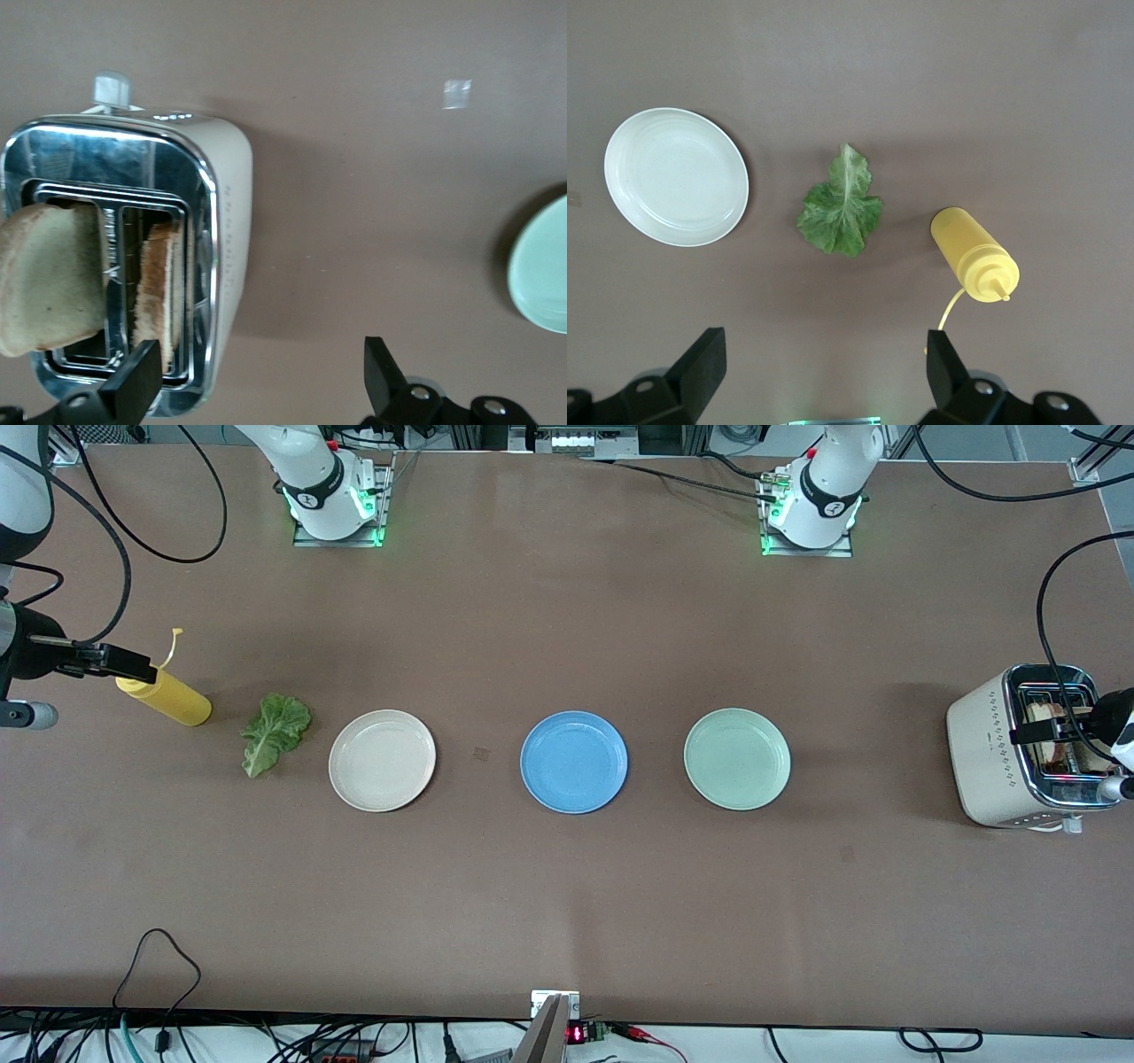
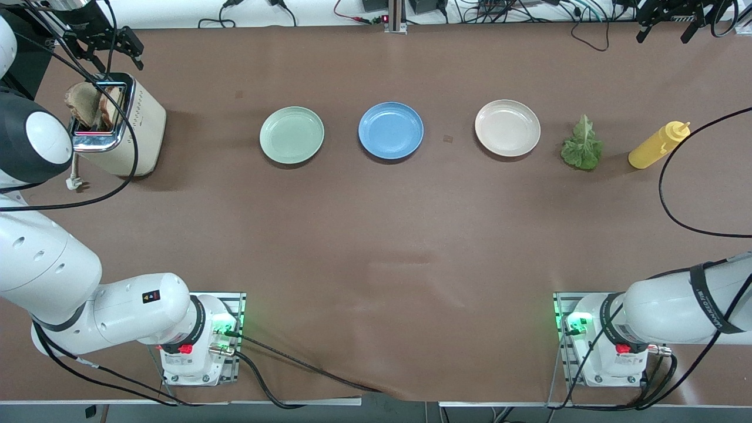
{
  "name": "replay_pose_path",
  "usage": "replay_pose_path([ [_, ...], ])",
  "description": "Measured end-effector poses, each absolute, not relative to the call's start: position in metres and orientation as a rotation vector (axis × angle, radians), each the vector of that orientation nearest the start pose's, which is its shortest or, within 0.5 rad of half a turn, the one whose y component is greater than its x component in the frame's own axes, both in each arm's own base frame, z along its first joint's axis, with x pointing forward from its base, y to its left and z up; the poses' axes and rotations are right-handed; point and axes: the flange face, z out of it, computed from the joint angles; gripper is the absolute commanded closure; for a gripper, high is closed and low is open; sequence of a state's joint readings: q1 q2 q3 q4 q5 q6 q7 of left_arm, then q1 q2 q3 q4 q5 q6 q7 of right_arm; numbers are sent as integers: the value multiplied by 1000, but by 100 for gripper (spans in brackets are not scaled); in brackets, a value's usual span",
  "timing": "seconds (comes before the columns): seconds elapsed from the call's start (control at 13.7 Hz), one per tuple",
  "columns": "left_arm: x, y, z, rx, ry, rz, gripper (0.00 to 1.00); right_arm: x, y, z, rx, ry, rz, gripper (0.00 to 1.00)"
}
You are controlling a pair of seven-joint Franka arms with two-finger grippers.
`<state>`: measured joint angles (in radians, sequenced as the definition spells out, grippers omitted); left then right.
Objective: Make sandwich in blue plate with both arms
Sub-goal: 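Reach the left gripper to the toaster while the right gripper approaches lettuce, then lift the toast with the left gripper while the right gripper reaches lettuce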
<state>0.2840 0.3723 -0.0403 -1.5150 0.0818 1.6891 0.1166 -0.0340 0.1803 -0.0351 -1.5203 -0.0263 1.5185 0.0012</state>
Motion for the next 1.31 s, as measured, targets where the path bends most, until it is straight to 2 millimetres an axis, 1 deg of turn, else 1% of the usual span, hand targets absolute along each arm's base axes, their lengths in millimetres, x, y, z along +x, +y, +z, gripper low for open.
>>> replay_pose_path([
  [0.15, 625, 178, 424, -3087, -183, 347, 0, 596, -42, 536, -3152, 108, 301, 0],
  [0.22, 623, 187, 416, -3086, -201, 365, 0, 597, -42, 532, -3151, 107, 312, 0],
  [0.36, 620, 213, 402, -3096, -200, 373, 0, 601, -42, 521, -3148, 104, 343, 0],
  [0.51, 619, 229, 393, -3103, -185, 355, 0, 605, -38, 505, -3143, 91, 385, 0],
  [0.73, 618, 234, 385, -3107, -183, 373, 13, 611, -32, 486, -3137, 73, 437, 0],
  [0.8, 618, 234, 382, -3108, -185, 385, 15, 611, -32, 483, -3135, 72, 452, 0],
  [1.09, 610, 244, 362, -3113, -213, 473, 32, 610, -31, 481, -3132, 71, 469, 0],
  [1.17, 608, 244, 360, -3113, -216, 493, 39, 610, -30, 481, -3132, 69, 467, 0],
  [1.31, 606, 244, 359, -3114, -217, 518, 65, 613, -29, 477, -3135, 65, 455, 0],
])
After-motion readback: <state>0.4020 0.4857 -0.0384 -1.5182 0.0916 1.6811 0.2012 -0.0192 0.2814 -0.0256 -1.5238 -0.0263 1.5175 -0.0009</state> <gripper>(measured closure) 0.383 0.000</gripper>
